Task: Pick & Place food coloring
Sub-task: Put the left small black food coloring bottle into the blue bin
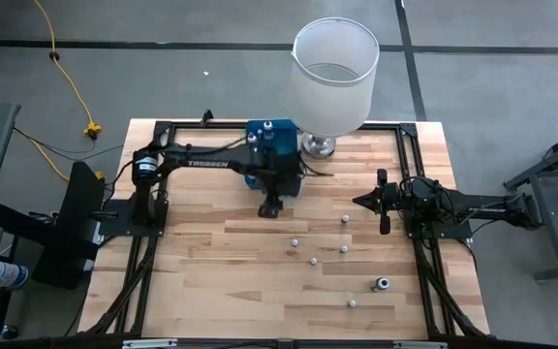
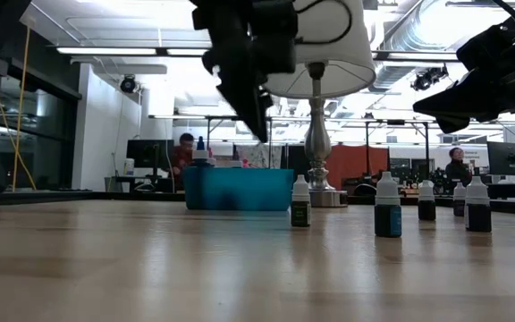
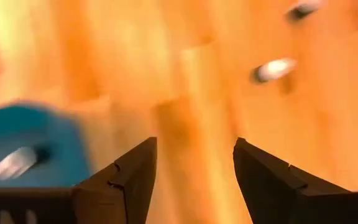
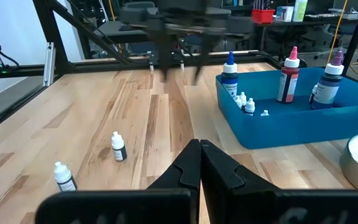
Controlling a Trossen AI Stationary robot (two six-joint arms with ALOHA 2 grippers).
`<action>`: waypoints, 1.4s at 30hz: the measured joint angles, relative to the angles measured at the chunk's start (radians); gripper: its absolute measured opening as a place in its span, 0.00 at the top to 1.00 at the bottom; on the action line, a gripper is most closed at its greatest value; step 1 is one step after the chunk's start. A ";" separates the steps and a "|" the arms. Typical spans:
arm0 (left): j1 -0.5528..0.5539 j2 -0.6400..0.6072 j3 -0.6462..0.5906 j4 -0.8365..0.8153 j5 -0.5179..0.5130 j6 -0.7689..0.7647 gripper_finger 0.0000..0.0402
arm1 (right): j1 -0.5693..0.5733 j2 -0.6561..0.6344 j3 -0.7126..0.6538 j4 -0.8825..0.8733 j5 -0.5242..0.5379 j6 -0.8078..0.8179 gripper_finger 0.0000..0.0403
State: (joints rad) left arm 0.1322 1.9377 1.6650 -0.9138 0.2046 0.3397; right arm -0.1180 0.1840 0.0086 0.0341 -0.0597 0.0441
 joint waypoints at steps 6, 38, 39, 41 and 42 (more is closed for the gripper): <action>-0.088 0.000 0.000 0.078 0.069 0.017 0.50 | 0.000 0.000 0.000 0.000 0.000 0.000 1.00; -0.246 0.117 0.097 0.089 -0.166 -0.525 0.50 | 0.000 0.000 0.000 0.001 0.000 0.000 1.00; -0.249 0.116 0.097 0.080 -0.170 -0.528 0.50 | 0.000 0.002 0.000 0.001 0.000 0.000 1.00; -0.251 0.116 0.097 0.075 -0.173 -0.529 0.50 | 0.000 0.002 0.000 0.000 0.000 0.000 1.00; -0.251 0.116 0.097 0.069 -0.174 -0.529 0.50 | 0.000 0.004 0.000 0.001 0.000 0.000 1.00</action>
State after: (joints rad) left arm -0.1189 2.0541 1.7615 -0.8449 0.0309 -0.1890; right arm -0.1179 0.1877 0.0082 0.0349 -0.0597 0.0439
